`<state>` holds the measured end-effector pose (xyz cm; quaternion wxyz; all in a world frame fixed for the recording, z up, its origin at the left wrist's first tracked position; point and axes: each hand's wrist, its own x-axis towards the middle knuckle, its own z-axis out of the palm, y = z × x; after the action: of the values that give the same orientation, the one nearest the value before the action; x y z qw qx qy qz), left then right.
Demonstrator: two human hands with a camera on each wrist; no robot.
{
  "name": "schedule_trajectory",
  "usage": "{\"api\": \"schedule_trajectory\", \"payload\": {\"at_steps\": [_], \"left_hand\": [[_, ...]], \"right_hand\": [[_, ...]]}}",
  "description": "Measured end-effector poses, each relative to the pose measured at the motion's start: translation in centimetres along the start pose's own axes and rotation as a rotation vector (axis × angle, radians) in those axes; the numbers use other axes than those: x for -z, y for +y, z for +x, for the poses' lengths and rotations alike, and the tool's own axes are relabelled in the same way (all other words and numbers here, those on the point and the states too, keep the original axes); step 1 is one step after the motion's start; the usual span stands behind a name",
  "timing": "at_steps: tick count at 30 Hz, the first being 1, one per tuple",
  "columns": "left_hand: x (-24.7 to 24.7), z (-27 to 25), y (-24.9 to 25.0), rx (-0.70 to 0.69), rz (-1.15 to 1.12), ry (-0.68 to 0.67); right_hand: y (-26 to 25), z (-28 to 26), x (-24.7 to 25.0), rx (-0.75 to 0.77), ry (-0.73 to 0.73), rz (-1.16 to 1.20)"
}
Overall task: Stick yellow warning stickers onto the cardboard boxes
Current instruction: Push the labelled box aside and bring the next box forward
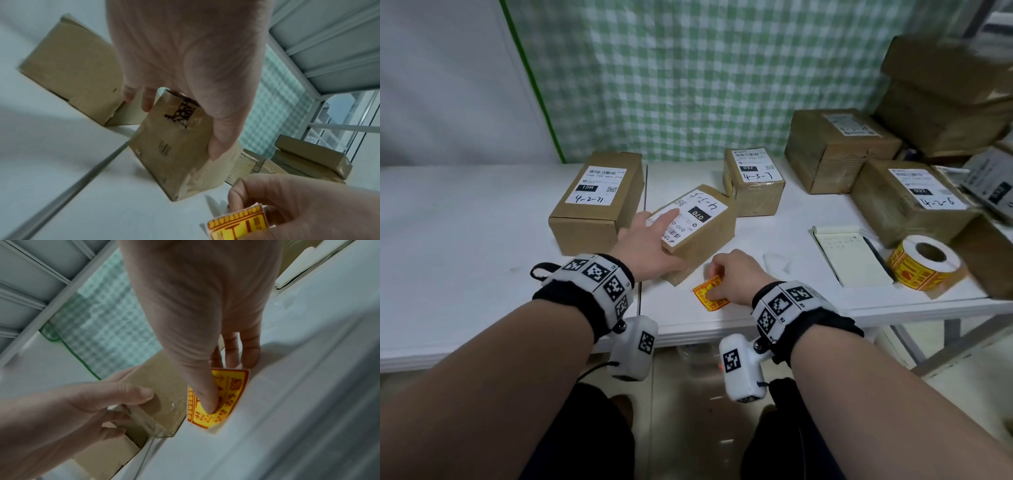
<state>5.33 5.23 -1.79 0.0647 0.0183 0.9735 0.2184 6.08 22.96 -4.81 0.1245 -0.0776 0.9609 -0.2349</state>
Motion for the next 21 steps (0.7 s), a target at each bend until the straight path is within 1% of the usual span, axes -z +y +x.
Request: {"api": "schedule_trajectory", "payload": {"at_steps": [5, 10, 13, 15, 19, 21], "left_hand": [[-0.6, -0.7, -0.9, 0.008, -0.275, 0.048], [-0.2, -1.2, -1.6, 0.062, -0.479, 0.098], [0.2, -1.7, -2.2, 0.098, -0.637, 0.103], [0.4, -2.0, -2.6, 0.122, -0.724, 0.104], [0.3, -2.4, -3.0, 0.171, -0.882, 0.098], [0.2, -2.6, -3.0, 0.190, -0.944, 0.099]], "right_hand": [[0.7, -0.5, -0.4, 0.045, 0.046, 0.026], [1.2, -0.9, -0.5, 0.028, 0.109, 0.064], [1.6, -1.1, -0.6, 0.003, 0.127, 0.074], [1.7, -1.4, -0.7, 0.012, 0.134, 0.078], [1.5, -1.8, -0.8, 0.084, 0.067, -0.023], [1.4, -1.7, -0.8, 0.090, 0.027, -0.055]]}}
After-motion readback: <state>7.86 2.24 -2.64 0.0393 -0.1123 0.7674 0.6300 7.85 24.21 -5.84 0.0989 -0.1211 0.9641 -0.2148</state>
